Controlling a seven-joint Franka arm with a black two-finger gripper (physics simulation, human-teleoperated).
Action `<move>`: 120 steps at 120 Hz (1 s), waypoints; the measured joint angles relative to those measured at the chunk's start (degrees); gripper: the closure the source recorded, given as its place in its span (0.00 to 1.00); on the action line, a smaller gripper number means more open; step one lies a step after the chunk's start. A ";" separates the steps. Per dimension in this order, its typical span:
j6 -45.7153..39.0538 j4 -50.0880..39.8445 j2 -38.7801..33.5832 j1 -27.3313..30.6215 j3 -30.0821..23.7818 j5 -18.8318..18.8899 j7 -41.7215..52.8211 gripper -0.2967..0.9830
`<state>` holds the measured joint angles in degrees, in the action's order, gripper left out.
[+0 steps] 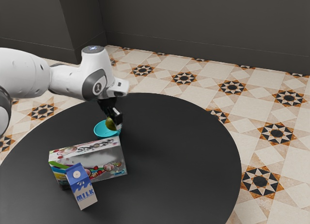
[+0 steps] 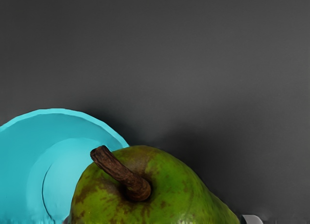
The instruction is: Place the pear in the bowl.
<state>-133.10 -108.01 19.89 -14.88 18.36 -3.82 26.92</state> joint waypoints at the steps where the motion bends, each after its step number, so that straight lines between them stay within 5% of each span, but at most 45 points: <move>1: 0.13 0.04 0.00 0.10 0.09 0.00 0.05 0.53; 45: 4.97 4.41 1.53 0.99 5.54 -0.26 2.56 0.52; 86: 6.01 6.75 2.27 0.91 4.99 -1.20 5.55 0.30; 120: 24.23 9.14 -24.17 -0.62 -3.11 4.09 0.84 0.25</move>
<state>-108.88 -98.88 -4.29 -15.50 15.25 0.27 27.75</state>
